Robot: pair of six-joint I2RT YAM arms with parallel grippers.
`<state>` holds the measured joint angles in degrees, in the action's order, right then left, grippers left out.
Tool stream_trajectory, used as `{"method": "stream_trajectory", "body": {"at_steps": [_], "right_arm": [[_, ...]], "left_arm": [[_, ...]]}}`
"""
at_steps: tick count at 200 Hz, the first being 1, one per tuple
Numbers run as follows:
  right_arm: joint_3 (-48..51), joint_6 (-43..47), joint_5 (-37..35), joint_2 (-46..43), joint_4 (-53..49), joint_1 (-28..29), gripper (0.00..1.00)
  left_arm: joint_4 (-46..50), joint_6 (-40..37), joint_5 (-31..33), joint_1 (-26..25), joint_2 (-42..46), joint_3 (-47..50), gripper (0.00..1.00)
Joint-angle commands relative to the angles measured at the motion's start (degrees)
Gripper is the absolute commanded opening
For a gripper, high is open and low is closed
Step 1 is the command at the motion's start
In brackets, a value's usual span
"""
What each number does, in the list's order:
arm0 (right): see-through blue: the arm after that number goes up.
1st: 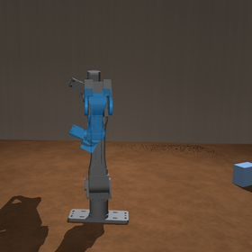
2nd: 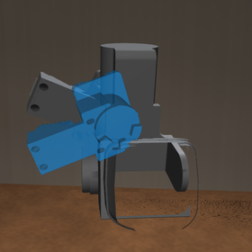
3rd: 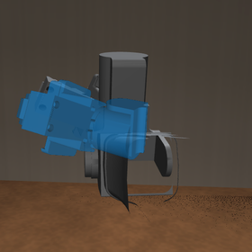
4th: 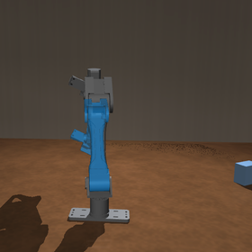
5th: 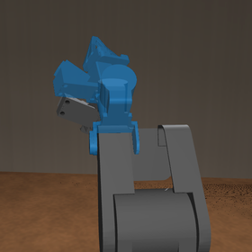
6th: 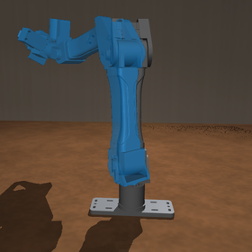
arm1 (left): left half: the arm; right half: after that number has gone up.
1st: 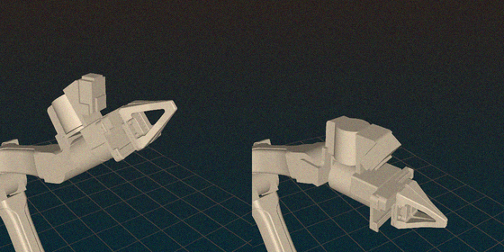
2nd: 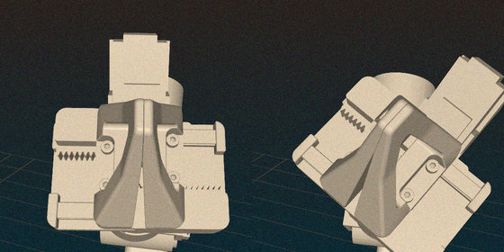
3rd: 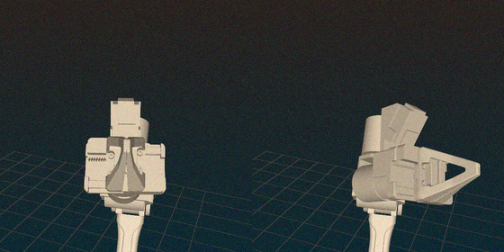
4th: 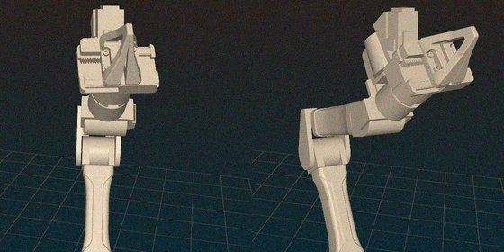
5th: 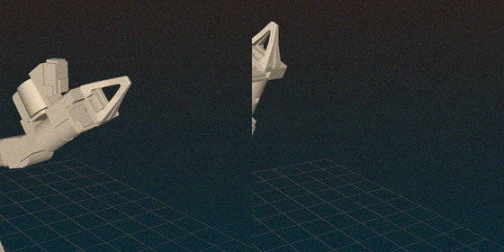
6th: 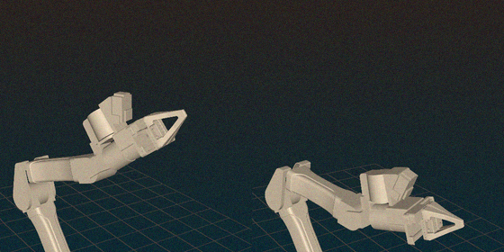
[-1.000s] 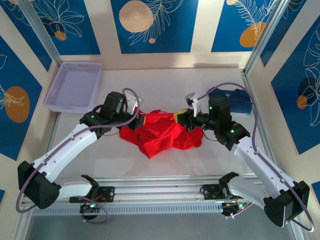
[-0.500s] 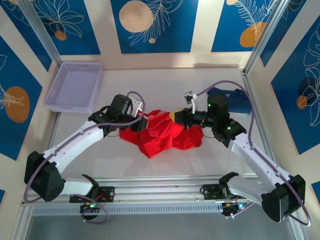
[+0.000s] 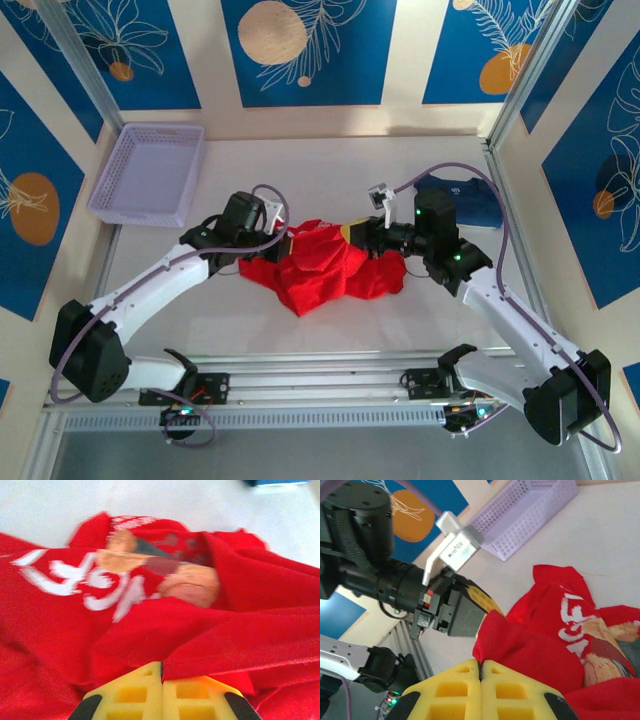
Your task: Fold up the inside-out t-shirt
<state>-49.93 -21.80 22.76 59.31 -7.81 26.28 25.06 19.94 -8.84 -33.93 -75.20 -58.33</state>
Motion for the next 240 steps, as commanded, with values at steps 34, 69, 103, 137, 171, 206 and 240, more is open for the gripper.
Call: {"method": "stream_trajectory", "body": {"at_steps": [34,69,103,137,171,206,240], "right_arm": [[-2.53,0.05,-0.86,1.43,-2.26,0.68,0.0],[-2.41,-1.41,-1.29,3.24,-0.44,0.96,0.0],[-2.41,-1.57,-1.73,3.69,-0.58,0.96,0.0],[-2.27,-1.66,-2.01,3.85,-0.53,0.95,0.0],[-2.54,-1.4,-2.28,3.96,-0.8,0.96,0.0],[-2.54,-1.67,-1.66,4.23,-0.71,0.96,0.0],[-2.45,-1.49,-1.7,3.9,-1.06,0.96,0.0]], "left_arm": [[2.05,-5.27,8.5,0.18,2.73,0.66,0.17],[-7.29,-3.31,-4.6,0.14,7.53,6.42,0.35],[-12.36,-1.47,-9.19,-1.07,10.56,10.28,0.48],[-9.03,-3.22,-1.35,-5.28,12.3,10.38,0.56],[-8.5,-3.3,1.52,-9.78,11.49,10.87,0.47],[-9.69,-3.34,-0.63,-10.63,7.71,9.42,0.34],[-9.14,-5.67,-1.44,-10.63,4.3,6.67,0.31]]}}
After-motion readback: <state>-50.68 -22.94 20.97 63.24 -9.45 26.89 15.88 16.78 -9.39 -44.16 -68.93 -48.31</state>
